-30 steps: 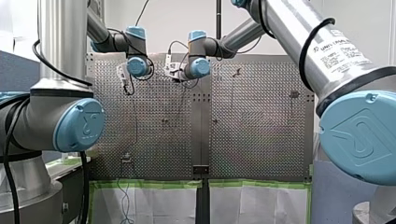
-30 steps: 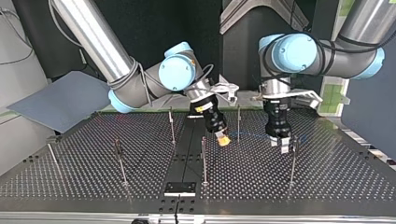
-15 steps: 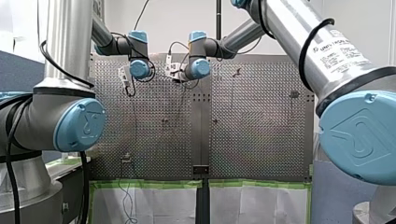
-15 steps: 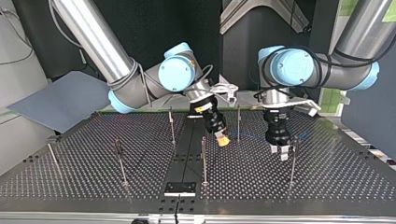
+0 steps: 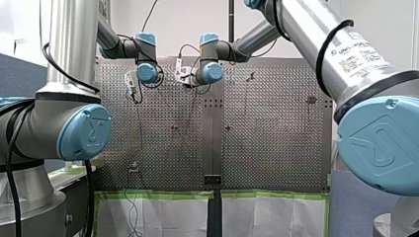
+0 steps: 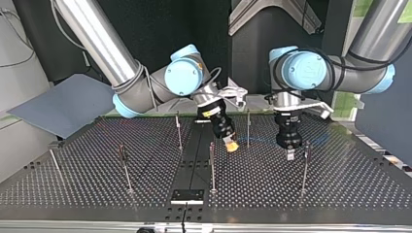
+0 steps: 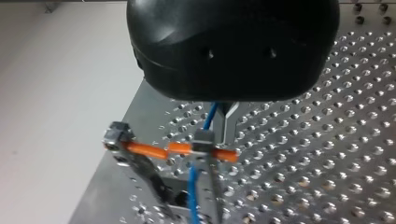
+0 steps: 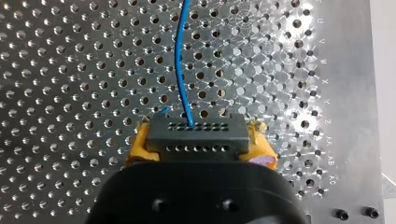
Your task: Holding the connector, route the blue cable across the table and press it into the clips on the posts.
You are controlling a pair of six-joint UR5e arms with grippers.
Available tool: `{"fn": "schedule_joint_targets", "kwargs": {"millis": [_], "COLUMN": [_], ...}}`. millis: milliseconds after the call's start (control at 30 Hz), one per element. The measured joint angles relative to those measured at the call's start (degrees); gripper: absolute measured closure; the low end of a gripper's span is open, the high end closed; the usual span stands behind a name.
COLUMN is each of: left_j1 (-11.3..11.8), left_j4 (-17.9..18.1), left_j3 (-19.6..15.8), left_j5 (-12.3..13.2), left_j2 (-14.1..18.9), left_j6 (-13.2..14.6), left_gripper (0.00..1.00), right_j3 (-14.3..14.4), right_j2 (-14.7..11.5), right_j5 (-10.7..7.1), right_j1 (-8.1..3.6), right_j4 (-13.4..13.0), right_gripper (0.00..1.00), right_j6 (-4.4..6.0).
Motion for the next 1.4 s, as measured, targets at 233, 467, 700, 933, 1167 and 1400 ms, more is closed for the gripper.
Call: {"fn": "schedule_joint_targets", "kwargs": {"millis": [233,467,700,933,1167,1400], "left_j1": [-0.5,-1.5,-2.1,-2.7,-3.3,-3.1], "left_j4": [-0.9,-0.1,2.7,4.8,6.2,7.6], "left_j3": [-2.0,-6.0,-10.0,-13.5,-15.3,-15.6], "left_j5": [-1.4,-1.7,-1.7,-1.7,-1.7,-1.7], "left_j2": [0.0,0.1,0.1,-0.1,-3.5,-6.6], "left_j6": [0.3,1.4,1.4,0.3,0.1,-0.3], "left_gripper": [1.00,1.00,1.00,1.00,1.00,1.00], "right_j3": [1.3,3.4,5.5,8.0,10.5,12.9], "right_j2": [0.1,0.1,0.2,0.2,0.3,0.3], "right_j5": [0.23,0.54,1.31,2.21,2.43,2.64], "right_j1": [0.09,0.06,0.02,0.00,0.00,0.01], "right_j4": [0.0,0.0,-0.1,-0.1,-0.1,-0.2], "right_gripper": [1.00,1.00,1.00,1.00,1.00,1.00], "right_j6": [0.00,-0.01,-0.01,-0.04,-0.31,-0.43]}}
